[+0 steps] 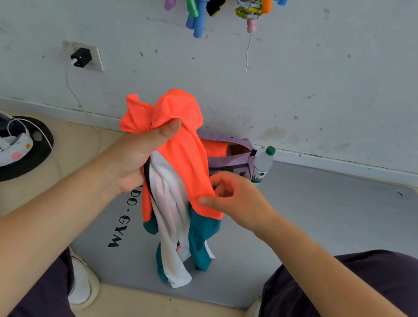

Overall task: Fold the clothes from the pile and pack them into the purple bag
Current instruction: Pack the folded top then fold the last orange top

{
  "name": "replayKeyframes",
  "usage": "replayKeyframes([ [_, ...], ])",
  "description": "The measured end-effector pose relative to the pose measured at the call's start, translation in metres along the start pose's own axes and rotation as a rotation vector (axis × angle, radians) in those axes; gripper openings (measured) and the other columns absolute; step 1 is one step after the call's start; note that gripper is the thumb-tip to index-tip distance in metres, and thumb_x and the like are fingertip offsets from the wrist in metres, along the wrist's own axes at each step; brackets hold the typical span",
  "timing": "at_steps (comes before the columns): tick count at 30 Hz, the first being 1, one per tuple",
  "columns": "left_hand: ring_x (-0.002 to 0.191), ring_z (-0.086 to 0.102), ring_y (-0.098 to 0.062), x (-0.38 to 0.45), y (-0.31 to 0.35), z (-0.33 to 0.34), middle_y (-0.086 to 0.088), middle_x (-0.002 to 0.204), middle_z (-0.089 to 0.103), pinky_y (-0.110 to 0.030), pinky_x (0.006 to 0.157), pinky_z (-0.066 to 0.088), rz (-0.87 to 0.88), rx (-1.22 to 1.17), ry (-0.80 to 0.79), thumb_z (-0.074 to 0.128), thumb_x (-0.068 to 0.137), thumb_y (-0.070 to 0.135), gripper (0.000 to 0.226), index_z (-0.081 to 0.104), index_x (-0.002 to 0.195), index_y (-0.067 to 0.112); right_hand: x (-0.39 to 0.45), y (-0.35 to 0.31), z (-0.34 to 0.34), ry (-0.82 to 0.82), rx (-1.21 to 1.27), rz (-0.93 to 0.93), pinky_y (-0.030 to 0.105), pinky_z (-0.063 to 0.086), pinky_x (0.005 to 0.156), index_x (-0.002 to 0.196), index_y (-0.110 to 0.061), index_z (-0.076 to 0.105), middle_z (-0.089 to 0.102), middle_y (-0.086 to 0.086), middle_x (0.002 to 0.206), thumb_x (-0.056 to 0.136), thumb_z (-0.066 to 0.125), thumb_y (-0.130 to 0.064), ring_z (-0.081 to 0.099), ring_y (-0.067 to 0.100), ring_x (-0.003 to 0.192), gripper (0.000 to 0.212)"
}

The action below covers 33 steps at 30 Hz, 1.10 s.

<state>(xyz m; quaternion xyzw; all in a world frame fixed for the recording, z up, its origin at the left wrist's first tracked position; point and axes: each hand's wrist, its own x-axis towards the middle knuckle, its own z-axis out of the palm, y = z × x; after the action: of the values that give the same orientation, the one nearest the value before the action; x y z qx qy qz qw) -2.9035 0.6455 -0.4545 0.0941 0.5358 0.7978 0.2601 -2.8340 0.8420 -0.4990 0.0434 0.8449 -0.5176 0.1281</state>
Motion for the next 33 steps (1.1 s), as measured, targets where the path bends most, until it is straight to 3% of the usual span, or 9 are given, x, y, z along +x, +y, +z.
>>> replayKeyframes([
  [3,0.092,0.073,-0.019,0.002,-0.002,-0.003,-0.007,0.099,0.076,-0.031,0.070,0.059,-0.015,-0.020,0.046,0.089,0.061,0.038,0.032,0.080,0.086,0.021,-0.001,0.000,-0.001,-0.077,0.028,-0.019,0.024,0.032,0.059,0.089,-0.010,0.066,0.041,-0.001,0.066,0.079,0.080,-0.022,0.038,0.012,0.063,0.021],
  [6,0.091,0.074,-0.022,0.003,-0.004,-0.006,-0.010,0.099,0.076,-0.032,0.069,0.059,-0.015,-0.043,0.102,0.073,0.077,0.031,0.019,0.077,0.089,0.017,-0.004,-0.001,-0.006,-0.106,0.085,-0.045,0.022,0.040,0.063,0.080,-0.011,0.061,0.051,0.002,0.074,0.080,0.077,-0.036,0.047,0.011,0.069,0.030],
  [12,0.095,0.072,-0.022,0.005,0.000,-0.009,-0.010,0.103,0.075,-0.034,0.074,0.059,-0.005,-0.040,0.087,0.097,0.037,0.047,0.077,0.071,0.101,0.014,0.011,0.023,0.001,-0.071,0.207,0.327,0.042,0.056,0.090,0.113,-0.010,0.056,0.066,0.008,0.110,0.084,0.052,-0.069,0.066,0.022,0.100,0.066],
  [16,0.092,0.073,-0.019,0.006,-0.001,-0.008,-0.007,0.100,0.076,-0.033,0.074,0.058,-0.007,-0.032,0.100,0.096,0.044,0.043,0.071,0.069,0.103,0.015,0.024,0.046,0.017,-0.217,0.387,0.585,0.040,0.043,0.096,0.139,-0.015,0.044,0.051,0.010,0.139,0.078,0.049,-0.077,0.051,0.029,0.124,0.087],
  [19,0.093,0.073,-0.020,0.007,-0.004,-0.019,-0.009,0.102,0.076,-0.030,0.071,0.059,0.012,-0.018,0.175,0.097,0.037,0.047,0.069,0.075,0.095,0.017,0.035,0.055,0.031,-0.114,0.619,0.553,0.041,0.045,0.098,0.126,-0.012,0.059,0.065,0.005,0.123,0.083,0.059,-0.064,0.060,0.021,0.111,0.067],
  [22,0.086,0.074,-0.017,0.009,-0.009,-0.031,-0.005,0.095,0.077,-0.026,0.067,0.058,0.033,0.034,0.279,0.088,0.059,0.037,0.031,0.079,0.083,0.019,0.038,0.061,0.031,0.030,0.924,0.474,0.034,0.054,0.076,0.116,-0.009,0.066,0.073,0.008,0.101,0.090,0.065,-0.033,0.066,0.019,0.082,0.035],
  [24,0.084,0.074,-0.016,0.012,-0.014,-0.039,-0.005,0.094,0.077,-0.025,0.065,0.057,0.032,0.028,0.360,0.084,0.058,0.037,0.036,0.076,0.088,0.018,0.034,0.065,0.026,-0.015,0.964,0.512,0.032,0.053,0.067,0.103,-0.012,0.069,0.074,0.007,0.087,0.089,0.066,-0.029,0.066,0.018,0.069,0.022],
  [27,0.084,0.074,-0.016,0.013,-0.022,-0.050,-0.004,0.095,0.077,-0.026,0.065,0.057,0.012,0.025,0.426,0.085,0.053,0.041,0.048,0.073,0.093,0.018,0.029,0.075,0.019,-0.086,0.896,0.470,0.032,0.056,0.067,0.113,-0.017,0.069,0.073,0.007,0.100,0.088,0.066,-0.022,0.067,0.019,0.078,0.025],
  [33,0.094,0.073,-0.021,0.006,-0.039,-0.079,-0.005,0.102,0.076,-0.037,0.083,0.057,-0.040,0.068,0.551,0.093,0.047,0.046,0.066,0.074,0.104,0.017,0.023,0.082,0.000,0.197,0.983,0.131,0.027,0.053,0.072,0.096,-0.016,0.074,0.074,0.001,0.092,0.080,0.067,-0.009,0.065,0.013,0.080,0.019],
])
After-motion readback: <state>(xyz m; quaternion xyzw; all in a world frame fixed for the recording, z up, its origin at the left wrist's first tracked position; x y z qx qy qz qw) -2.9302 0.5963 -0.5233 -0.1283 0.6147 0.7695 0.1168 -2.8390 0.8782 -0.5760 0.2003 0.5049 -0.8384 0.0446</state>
